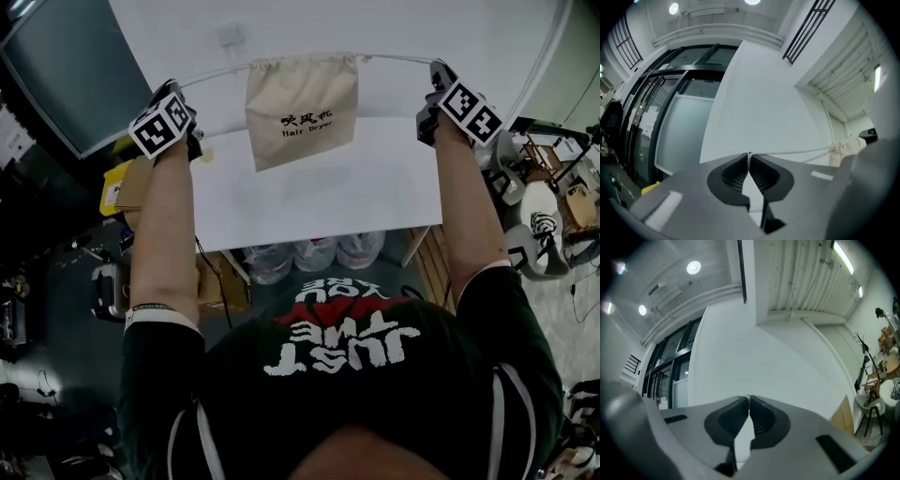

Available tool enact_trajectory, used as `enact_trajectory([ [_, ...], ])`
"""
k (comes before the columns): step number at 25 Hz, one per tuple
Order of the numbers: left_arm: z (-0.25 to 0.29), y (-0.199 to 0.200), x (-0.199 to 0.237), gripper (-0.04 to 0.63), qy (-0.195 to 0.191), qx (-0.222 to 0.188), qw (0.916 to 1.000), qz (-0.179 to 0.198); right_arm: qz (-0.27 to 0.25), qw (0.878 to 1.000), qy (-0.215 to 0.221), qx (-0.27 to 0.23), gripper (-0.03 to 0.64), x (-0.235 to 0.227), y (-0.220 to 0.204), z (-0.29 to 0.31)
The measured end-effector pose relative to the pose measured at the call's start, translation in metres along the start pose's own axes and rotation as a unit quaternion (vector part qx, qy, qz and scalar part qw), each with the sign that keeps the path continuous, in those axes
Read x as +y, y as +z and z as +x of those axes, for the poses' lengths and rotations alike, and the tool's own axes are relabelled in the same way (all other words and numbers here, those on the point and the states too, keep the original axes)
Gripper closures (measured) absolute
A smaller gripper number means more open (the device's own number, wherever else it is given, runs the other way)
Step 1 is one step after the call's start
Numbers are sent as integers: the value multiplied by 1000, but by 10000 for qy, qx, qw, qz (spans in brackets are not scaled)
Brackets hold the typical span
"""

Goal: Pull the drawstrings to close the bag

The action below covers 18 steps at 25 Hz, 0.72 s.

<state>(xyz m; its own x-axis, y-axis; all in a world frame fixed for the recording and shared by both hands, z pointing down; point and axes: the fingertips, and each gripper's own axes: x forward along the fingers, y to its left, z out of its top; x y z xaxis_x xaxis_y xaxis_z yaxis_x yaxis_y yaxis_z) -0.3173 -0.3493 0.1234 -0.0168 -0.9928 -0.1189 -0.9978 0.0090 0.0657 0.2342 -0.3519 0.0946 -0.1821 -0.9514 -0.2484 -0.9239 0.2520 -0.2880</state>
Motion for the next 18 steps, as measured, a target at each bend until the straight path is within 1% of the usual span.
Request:
enact_trajectory([
  [3,2,-9,4,581,33,81,9997,-213,195,9998,-53,62,606,-9,-9,2],
  [5,3,-17,13,581,105,155,9994,-285,301,9994,-146,75,606,-21,-11,2],
  [8,-1,-28,26,581,170,284,9993,-170,469,9984,-301,74,606,-45,-12,-5],
  [13,-5,-33,25,581,79,372,9992,79,297,9988,-353,137,606,-53,-15,-14],
  [16,-6,-27,25,581,78,342,9993,92,252,9991,-306,128,606,-50,-14,-14],
  [18,-6,-24,27,581,91,326,9994,17,220,9994,-253,122,606,-47,-13,-13],
])
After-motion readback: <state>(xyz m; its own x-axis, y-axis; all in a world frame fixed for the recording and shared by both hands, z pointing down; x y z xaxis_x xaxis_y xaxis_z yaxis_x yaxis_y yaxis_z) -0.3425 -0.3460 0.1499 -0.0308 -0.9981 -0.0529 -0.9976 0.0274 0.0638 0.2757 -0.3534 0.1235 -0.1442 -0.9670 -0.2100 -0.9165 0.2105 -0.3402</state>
